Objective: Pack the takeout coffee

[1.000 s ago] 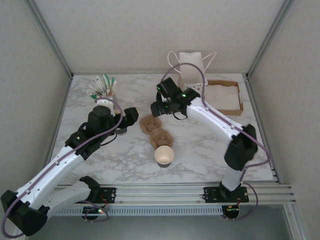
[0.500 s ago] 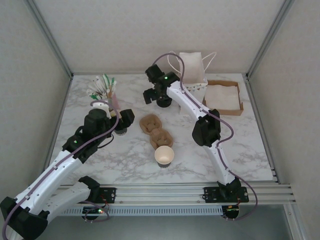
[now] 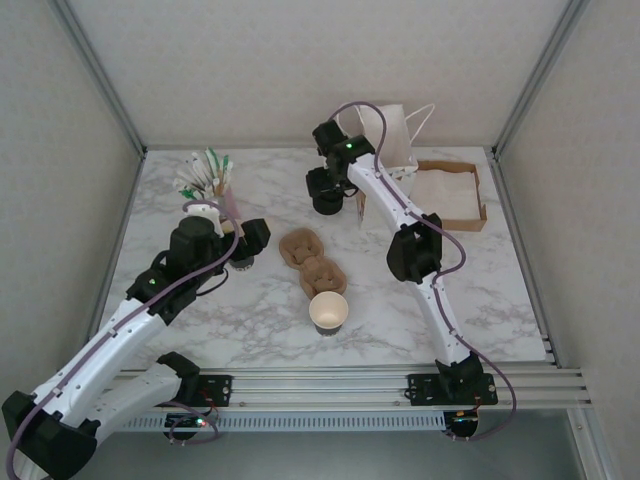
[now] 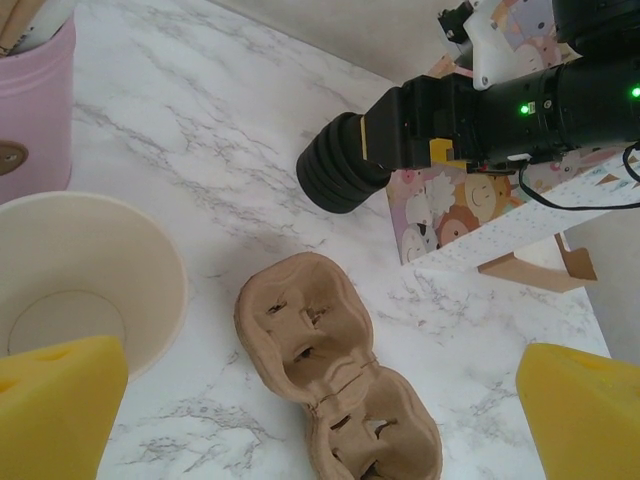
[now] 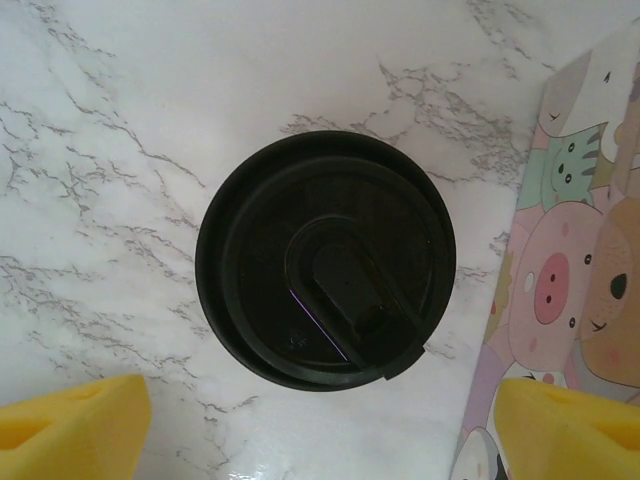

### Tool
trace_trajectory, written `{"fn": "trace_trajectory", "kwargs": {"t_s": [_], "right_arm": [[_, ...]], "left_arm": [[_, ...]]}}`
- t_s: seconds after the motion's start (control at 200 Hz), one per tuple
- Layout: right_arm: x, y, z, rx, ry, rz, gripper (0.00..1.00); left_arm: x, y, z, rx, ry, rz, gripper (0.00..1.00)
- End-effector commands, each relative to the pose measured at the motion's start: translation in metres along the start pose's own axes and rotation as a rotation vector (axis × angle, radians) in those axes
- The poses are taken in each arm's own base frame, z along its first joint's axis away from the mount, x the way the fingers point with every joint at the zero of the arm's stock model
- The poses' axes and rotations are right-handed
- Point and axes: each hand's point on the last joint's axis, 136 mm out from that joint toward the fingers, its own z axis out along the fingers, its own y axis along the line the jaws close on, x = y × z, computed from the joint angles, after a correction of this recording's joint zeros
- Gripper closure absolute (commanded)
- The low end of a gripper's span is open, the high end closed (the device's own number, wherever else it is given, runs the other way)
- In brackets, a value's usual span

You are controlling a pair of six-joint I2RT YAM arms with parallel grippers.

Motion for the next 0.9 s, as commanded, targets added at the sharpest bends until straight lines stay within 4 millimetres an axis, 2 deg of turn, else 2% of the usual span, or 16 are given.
{"fn": "trace_trajectory", "kwargs": {"t_s": [0.0, 0.891], "right_arm": [[-0.006, -0.001, 0.006, -0.027, -0.011, -0.003, 0.12], [-0.01, -0.007, 0.037, -0.103, -0.008, 0.041, 0.14]], "left_arm": [[-0.008, -0.006, 0.0, 0.029, -0.019, -0.011, 0.0], [-0.008, -0.009, 0.009, 0.028, 0.0, -0.01, 0.0]]}}
